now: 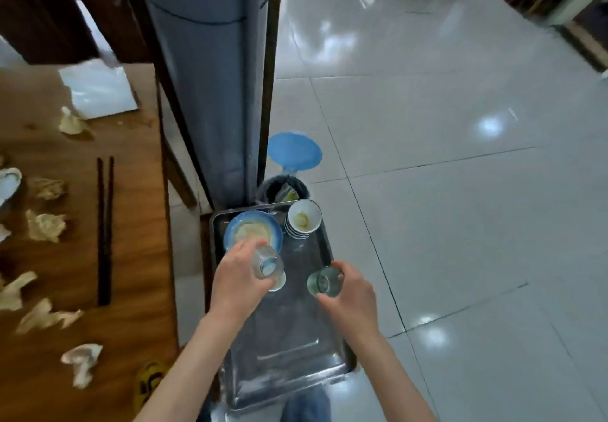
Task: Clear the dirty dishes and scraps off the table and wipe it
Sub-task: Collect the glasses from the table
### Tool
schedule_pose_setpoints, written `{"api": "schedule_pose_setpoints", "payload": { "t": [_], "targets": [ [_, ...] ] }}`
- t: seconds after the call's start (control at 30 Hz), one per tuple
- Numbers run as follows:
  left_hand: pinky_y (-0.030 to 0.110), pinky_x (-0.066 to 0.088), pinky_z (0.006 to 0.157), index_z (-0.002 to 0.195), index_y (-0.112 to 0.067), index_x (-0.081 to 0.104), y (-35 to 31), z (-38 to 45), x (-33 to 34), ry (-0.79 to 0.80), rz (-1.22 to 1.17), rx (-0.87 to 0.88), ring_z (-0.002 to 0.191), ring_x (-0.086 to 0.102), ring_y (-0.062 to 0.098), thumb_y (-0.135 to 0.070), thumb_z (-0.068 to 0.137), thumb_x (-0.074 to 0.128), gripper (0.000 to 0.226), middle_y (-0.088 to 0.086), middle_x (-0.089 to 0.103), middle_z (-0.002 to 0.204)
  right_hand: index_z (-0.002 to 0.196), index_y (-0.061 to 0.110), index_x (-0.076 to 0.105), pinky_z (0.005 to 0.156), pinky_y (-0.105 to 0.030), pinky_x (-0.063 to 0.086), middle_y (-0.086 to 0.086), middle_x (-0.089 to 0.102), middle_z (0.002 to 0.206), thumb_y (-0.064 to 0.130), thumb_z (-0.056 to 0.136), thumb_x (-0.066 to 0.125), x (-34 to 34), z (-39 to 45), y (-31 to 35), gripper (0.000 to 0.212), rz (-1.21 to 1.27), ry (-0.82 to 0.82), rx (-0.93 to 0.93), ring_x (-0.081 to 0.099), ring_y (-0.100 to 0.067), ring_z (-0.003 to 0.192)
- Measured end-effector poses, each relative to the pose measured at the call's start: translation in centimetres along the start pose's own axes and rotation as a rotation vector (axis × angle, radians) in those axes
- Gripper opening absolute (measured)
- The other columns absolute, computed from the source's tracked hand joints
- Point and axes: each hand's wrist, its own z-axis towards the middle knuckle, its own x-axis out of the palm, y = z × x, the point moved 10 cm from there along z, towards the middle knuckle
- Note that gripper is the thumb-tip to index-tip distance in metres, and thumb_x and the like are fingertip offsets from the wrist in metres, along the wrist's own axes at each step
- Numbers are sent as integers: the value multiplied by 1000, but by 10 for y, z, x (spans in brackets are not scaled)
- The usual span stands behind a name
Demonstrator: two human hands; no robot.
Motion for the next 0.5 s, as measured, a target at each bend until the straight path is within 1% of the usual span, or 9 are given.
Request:
{"api": "schedule_pose_setpoints", "payload": {
  "t": [0.1, 0.2, 0.27, 0.37, 0.43, 0.5],
  "targets": [
    [22, 39, 86, 116, -17, 61, 14, 18, 42, -41, -26, -119, 104, 55, 20, -7, 58, 79, 62, 2, 60, 116, 122, 19, 55, 81, -23, 41, 2, 64, 112, 24, 73, 72, 19, 42, -22, 52, -36, 70, -54, 60, -17, 100],
    [14, 31, 85, 119, -16, 61, 23, 37, 88, -47, -18, -156, 106, 53, 21, -4, 61, 76, 61, 5, 57, 117, 125, 19, 52, 82, -25, 42, 2, 61, 116, 24, 75, 70, 42, 75, -45, 53, -52, 113, -85, 59, -18, 103],
    [16, 33, 83, 120, -17, 59, 31, 50, 115, -44, 15, -174, 105, 54, 22, -3, 61, 74, 63, 4, 55, 116, 126, 19, 51, 82, -24, 41, 2, 60, 118, 24, 76, 69, 57, 96, -56, 53, -55, 129, -103, 58, -18, 105],
    [24, 40, 78, 123, -19, 54, 48, 66, 147, -15, 104, -179, 104, 54, 23, -6, 64, 74, 63, 2, 52, 121, 125, 19, 52, 80, -21, 39, 2, 61, 117, 26, 76, 70, 79, 126, -73, 53, -69, 144, -140, 58, -17, 105],
    [25, 41, 80, 126, -20, 52, 63, 75, 166, 22, 157, -178, 107, 54, 21, -8, 69, 72, 61, 0, 51, 124, 123, 19, 54, 78, -20, 39, 2, 62, 115, 26, 75, 71, 92, 145, -83, 51, -64, 147, -158, 58, -17, 103],
    [24, 40, 83, 127, -20, 50, 75, 83, 183, 65, 191, -164, 109, 54, 19, -10, 71, 72, 61, -2, 50, 126, 123, 19, 55, 80, -21, 39, 3, 62, 116, 25, 75, 71, 104, 162, -90, 51, -69, 147, -174, 57, -17, 105]
  ]
}}
